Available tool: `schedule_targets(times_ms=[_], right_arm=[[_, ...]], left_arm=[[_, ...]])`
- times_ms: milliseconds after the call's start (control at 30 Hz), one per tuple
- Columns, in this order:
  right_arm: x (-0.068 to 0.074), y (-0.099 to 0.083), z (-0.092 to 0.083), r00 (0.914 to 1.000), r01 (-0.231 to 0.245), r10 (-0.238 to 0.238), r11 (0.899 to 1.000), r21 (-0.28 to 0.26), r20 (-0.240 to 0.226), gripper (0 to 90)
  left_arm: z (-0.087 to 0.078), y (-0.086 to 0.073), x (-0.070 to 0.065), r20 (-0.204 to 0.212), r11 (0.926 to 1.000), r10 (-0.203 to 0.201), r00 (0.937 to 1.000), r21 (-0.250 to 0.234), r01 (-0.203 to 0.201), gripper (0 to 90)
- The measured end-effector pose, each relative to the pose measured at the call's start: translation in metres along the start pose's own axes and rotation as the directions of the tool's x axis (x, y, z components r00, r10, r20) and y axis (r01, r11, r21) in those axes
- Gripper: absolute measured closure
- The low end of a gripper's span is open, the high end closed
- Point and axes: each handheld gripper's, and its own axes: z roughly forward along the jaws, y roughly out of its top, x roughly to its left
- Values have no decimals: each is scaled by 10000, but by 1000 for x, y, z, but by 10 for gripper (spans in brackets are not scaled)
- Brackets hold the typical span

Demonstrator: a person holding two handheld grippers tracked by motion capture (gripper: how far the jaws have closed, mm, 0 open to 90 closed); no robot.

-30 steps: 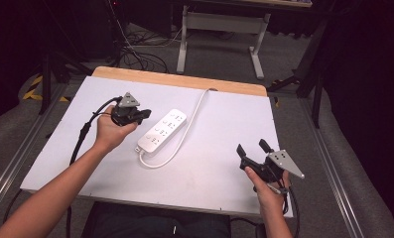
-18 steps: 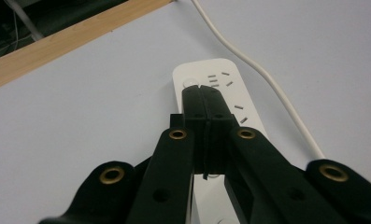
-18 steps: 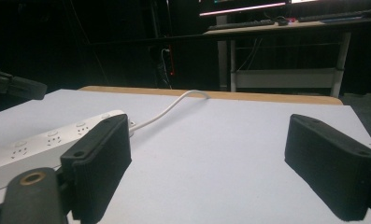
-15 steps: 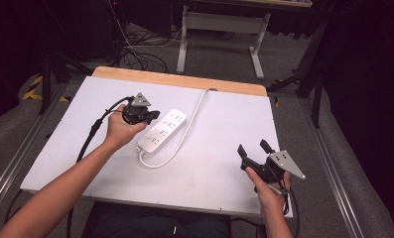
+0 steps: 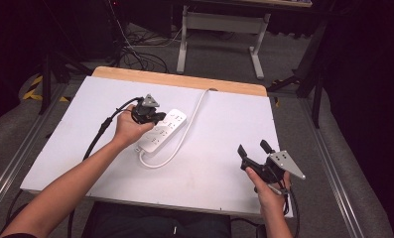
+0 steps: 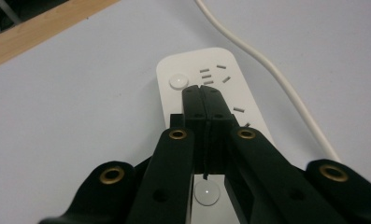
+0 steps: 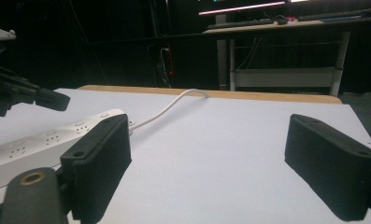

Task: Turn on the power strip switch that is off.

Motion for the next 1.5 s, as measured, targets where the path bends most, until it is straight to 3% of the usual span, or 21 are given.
schedule_targets(times_ms=[100,200,333,600,1033,1200,1300,1467,1500], right_arm=[[0,0,0,10000,-3,3,10000,6,-17,152],[0,0,0,10000,-8,8,10000,8,-45,153],[0,0,0,10000,-17,17,10000,-6,-35,153],[0,0,-3,10000,5,-5,10000,3,-31,153],[-2,-1,-10,9999,-41,42,10000,-53,116,154],[-1,-1,-10,9999,-24,25,10000,-38,143,153],[-1,-1,-8,9999,-24,24,10000,-1,141,153],[0,-1,-6,9999,44,-44,10000,39,114,154],[0,-1,-6,9999,28,-29,10000,62,118,154]], left_arm=[[4,-1,0,-144,9999,5,9999,132,-3,900],[8,-2,4,-15,9996,-228,9997,142,228,900],[14,-3,3,-154,9993,-117,9998,342,122,900],[19,-5,5,-54,9985,-364,9993,398,366,900],[26,-1,4,-42,9984,-173,9998,543,175,900],[27,-3,2,-277,9987,78,9996,501,-64,900],[28,-4,5,-35,9983,-250,9997,518,251,900],[28,-2,3,-140,9977,28,9999,674,-18,900],[29,-2,4,-79,9977,-72,9999,680,77,900]])
